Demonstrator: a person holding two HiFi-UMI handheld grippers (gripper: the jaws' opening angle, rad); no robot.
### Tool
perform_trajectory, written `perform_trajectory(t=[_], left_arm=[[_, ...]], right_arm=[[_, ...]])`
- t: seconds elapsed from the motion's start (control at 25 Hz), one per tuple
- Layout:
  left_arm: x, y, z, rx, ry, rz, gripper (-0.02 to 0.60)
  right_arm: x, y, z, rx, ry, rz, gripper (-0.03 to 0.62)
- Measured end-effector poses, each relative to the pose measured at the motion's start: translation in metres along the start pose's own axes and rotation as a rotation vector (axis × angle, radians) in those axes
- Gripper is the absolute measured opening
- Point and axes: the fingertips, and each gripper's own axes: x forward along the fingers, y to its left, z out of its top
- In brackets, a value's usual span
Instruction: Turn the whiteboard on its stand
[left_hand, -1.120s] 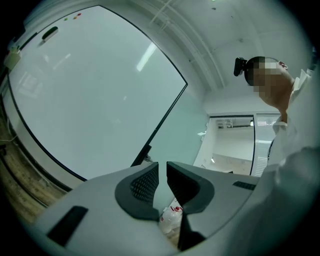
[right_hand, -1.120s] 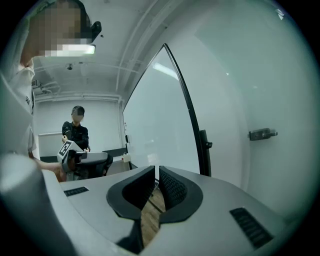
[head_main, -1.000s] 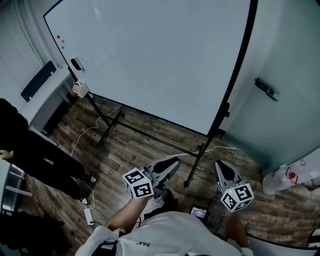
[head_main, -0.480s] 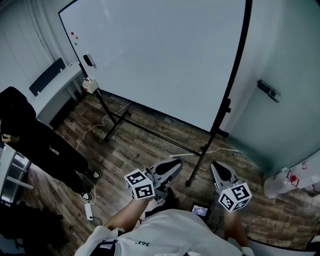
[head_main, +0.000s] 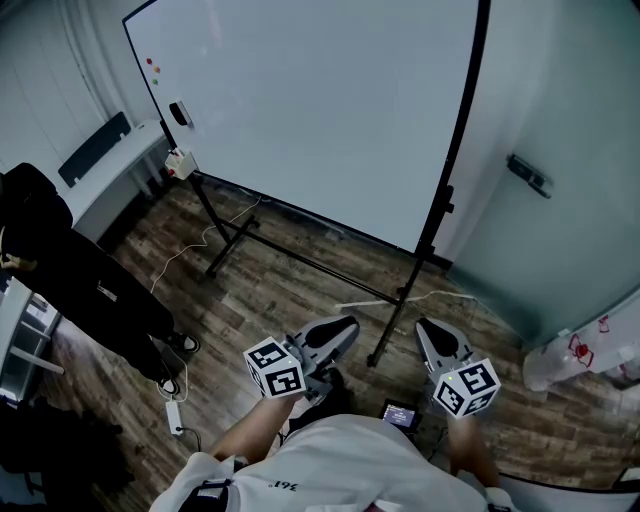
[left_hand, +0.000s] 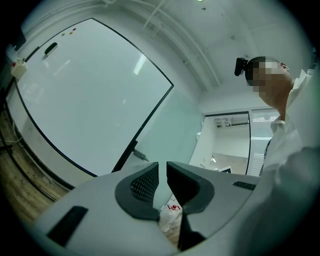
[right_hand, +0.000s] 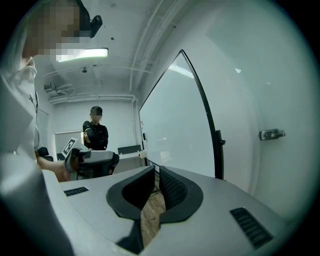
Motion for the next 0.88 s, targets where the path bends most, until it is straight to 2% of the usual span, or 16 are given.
perform_trajectory(t=[0.48,0.88], left_arm=[[-0.012,-0.013,-0.010,0.003,0.001,0.018,0.052],[-0.034,0.002,0.004,0.015,0.007,0.020,0.052]], right_arm=[[-0.017,0.003,-0.009,0.042,-0.008,-0.020,0.046],[0.009,0.020,-0.006,0.036,-0.002,-0.017,0.046]])
